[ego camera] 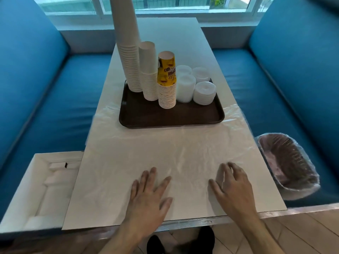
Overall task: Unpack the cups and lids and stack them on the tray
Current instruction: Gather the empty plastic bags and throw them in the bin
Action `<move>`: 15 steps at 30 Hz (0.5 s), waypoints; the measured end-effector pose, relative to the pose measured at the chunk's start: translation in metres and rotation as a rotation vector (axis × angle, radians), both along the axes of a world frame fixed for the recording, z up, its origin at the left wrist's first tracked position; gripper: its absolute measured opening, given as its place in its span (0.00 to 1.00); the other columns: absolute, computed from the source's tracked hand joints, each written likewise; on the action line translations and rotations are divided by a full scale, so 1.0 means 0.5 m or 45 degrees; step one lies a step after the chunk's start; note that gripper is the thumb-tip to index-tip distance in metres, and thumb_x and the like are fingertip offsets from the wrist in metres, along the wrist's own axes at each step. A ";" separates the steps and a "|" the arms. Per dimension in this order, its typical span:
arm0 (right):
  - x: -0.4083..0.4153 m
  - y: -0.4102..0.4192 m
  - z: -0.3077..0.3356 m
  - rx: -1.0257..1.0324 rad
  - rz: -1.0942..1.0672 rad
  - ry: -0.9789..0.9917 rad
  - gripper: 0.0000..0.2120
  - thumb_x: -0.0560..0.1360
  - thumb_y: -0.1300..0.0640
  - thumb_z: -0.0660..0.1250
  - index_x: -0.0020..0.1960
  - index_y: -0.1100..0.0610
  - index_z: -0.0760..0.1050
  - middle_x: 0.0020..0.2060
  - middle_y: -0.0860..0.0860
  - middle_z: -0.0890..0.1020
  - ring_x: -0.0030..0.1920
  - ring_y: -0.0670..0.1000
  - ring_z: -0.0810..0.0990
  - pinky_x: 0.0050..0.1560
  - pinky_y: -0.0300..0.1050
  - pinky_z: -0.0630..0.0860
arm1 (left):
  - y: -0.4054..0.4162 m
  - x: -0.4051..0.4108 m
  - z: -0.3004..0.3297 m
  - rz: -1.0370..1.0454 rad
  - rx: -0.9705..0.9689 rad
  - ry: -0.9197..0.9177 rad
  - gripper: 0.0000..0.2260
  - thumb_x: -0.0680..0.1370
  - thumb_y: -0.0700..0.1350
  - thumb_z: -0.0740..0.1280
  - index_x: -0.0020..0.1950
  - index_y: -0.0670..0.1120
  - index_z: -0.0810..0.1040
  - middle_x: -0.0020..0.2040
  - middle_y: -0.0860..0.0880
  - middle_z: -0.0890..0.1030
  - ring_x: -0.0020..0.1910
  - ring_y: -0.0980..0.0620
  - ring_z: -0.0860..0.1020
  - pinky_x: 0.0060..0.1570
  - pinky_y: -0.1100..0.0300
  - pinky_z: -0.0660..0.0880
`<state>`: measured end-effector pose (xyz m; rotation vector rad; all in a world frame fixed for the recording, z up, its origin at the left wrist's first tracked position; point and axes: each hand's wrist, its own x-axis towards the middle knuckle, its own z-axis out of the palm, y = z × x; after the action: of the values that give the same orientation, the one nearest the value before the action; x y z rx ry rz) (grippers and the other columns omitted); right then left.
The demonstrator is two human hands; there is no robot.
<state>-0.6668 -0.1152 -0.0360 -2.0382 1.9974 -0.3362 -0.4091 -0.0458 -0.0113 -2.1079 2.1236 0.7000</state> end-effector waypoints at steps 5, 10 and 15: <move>0.024 0.002 0.003 -0.010 -0.003 0.003 0.33 0.77 0.41 0.67 0.75 0.58 0.67 0.73 0.57 0.70 0.73 0.58 0.66 0.73 0.55 0.66 | 0.004 0.030 -0.002 -0.047 -0.066 -0.003 0.41 0.69 0.65 0.29 0.81 0.54 0.36 0.80 0.56 0.32 0.80 0.54 0.34 0.76 0.57 0.32; 0.033 0.013 0.003 0.008 -0.032 -0.010 0.34 0.76 0.41 0.68 0.74 0.60 0.67 0.72 0.58 0.72 0.73 0.58 0.67 0.73 0.55 0.66 | 0.000 0.055 -0.002 -0.013 -0.130 0.063 0.33 0.79 0.60 0.41 0.83 0.48 0.45 0.83 0.53 0.45 0.81 0.54 0.44 0.75 0.61 0.36; 0.048 0.020 0.030 -0.021 -0.085 -0.134 0.28 0.76 0.46 0.70 0.71 0.58 0.70 0.68 0.56 0.74 0.69 0.57 0.70 0.68 0.56 0.69 | -0.005 0.065 0.005 0.093 -0.252 0.168 0.28 0.81 0.52 0.51 0.81 0.46 0.59 0.81 0.52 0.59 0.81 0.55 0.53 0.74 0.63 0.38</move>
<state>-0.6428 -0.1051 -0.0211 -1.9244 2.0085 -0.4648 -0.3767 -0.0481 -0.0086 -2.3096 2.2815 0.6792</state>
